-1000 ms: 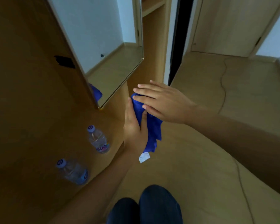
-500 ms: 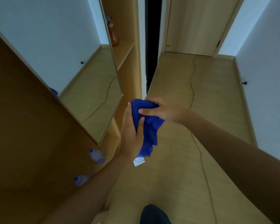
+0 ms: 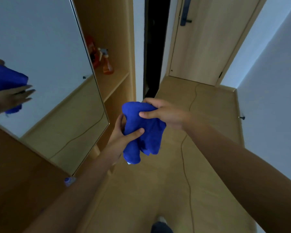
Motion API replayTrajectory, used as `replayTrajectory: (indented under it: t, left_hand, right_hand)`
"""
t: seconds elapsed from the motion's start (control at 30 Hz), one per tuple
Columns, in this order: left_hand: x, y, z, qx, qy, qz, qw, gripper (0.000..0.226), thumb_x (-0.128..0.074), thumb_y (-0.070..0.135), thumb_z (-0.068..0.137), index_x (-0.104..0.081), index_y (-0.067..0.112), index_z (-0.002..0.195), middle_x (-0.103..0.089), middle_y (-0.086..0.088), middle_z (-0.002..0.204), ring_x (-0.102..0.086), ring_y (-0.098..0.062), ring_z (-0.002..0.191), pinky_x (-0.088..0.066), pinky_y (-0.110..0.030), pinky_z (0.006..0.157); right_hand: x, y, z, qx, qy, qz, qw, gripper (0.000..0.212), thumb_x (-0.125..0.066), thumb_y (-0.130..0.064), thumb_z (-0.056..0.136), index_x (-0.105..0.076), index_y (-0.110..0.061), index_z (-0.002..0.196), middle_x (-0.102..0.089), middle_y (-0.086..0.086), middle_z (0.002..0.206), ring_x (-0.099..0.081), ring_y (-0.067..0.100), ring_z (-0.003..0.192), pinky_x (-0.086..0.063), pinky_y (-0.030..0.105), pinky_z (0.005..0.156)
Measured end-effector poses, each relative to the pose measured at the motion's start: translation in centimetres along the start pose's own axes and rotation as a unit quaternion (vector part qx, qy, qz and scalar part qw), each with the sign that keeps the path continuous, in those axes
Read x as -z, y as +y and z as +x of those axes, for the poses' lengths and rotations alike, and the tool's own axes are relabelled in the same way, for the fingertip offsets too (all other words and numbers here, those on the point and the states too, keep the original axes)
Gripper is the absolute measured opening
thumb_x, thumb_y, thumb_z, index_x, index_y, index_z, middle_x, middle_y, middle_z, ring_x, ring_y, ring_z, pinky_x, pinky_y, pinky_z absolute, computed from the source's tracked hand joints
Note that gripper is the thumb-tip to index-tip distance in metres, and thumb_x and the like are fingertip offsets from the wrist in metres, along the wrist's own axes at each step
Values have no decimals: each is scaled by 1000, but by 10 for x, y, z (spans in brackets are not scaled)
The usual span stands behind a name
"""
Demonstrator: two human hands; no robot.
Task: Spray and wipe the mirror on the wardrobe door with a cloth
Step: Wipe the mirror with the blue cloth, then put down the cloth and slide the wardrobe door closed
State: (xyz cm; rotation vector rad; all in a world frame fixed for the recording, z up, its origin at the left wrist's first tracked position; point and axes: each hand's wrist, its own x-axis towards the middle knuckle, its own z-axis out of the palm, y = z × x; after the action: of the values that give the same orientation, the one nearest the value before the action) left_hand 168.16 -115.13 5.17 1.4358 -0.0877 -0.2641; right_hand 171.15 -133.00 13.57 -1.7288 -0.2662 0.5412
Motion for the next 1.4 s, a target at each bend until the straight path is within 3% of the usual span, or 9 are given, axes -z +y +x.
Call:
replayTrajectory:
  t: [0.23,0.4,0.5,0.67,0.83,0.97,1.13,1.23,1.4]
  left_hand:
    - [-28,9,47,50,-27,-64,996,105,-85,60,56,-44,13,141,-59,-4,136,-57,-20,125,-52,-33,97]
    - [-26,14,76,84,50,-135,986,42,-68,18,87,-60,-1,123,-67,-15,121,-62,-32,116,-57,-34,85]
    - [-18,15,104,75,97,-160,980,39,-62,9,88,-59,5,126,-68,-13,121,-66,-29,111,-58,-33,79]
    - [2,19,162,61,143,-154,976,40,-62,7,89,-57,15,128,-68,-6,122,-65,-25,112,-54,-38,89]
    - [26,28,227,48,177,-163,969,37,-61,4,89,-60,18,123,-71,-2,117,-67,-23,109,-54,-36,85]
    - [48,30,275,48,224,-155,961,44,-63,-2,87,-57,13,127,-68,-5,121,-66,-25,110,-54,-43,91]
    - [73,24,322,75,357,-91,926,42,-67,6,89,-56,12,128,-66,-6,122,-65,-25,109,-52,-48,96]
    - [90,18,345,88,416,-36,905,32,-67,13,91,-58,17,122,-66,-3,120,-63,-24,108,-51,-49,97]
    - [113,14,387,127,515,14,848,36,-61,15,95,-50,15,130,-58,0,118,-55,-23,109,-47,-38,92]
  right_hand:
    - [83,-5,31,-25,-50,18,998,19,-63,-12,92,-60,-5,110,-69,7,101,-69,18,93,-56,29,79]
    - [114,3,72,-37,-61,14,997,21,-64,-10,91,-65,-8,112,-72,8,109,-69,23,101,-56,34,88]
    - [129,9,108,-30,-43,-10,999,16,-67,-11,90,-68,-10,105,-73,6,103,-70,21,96,-57,34,85]
    - [153,12,188,-8,13,-87,996,23,-75,-19,83,-68,-26,104,-70,-2,104,-68,15,96,-56,33,86]
    - [179,0,270,22,-1,-138,990,19,-73,-18,84,-68,-24,102,-71,-6,95,-68,8,86,-52,19,69]
    - [191,2,339,50,3,-183,982,21,-73,-23,84,-68,-26,104,-67,-6,105,-64,11,95,-52,27,84]
    - [187,8,415,68,-40,-195,978,22,-71,-20,87,-67,-21,109,-66,-7,105,-61,10,95,-46,18,77]
    - [177,13,463,72,-80,-210,972,18,-70,-18,88,-66,-18,107,-68,0,100,-64,20,93,-51,26,76]
    - [154,8,539,104,-159,-270,944,25,-68,-24,90,-65,-19,114,-66,-3,108,-60,16,101,-42,23,78]
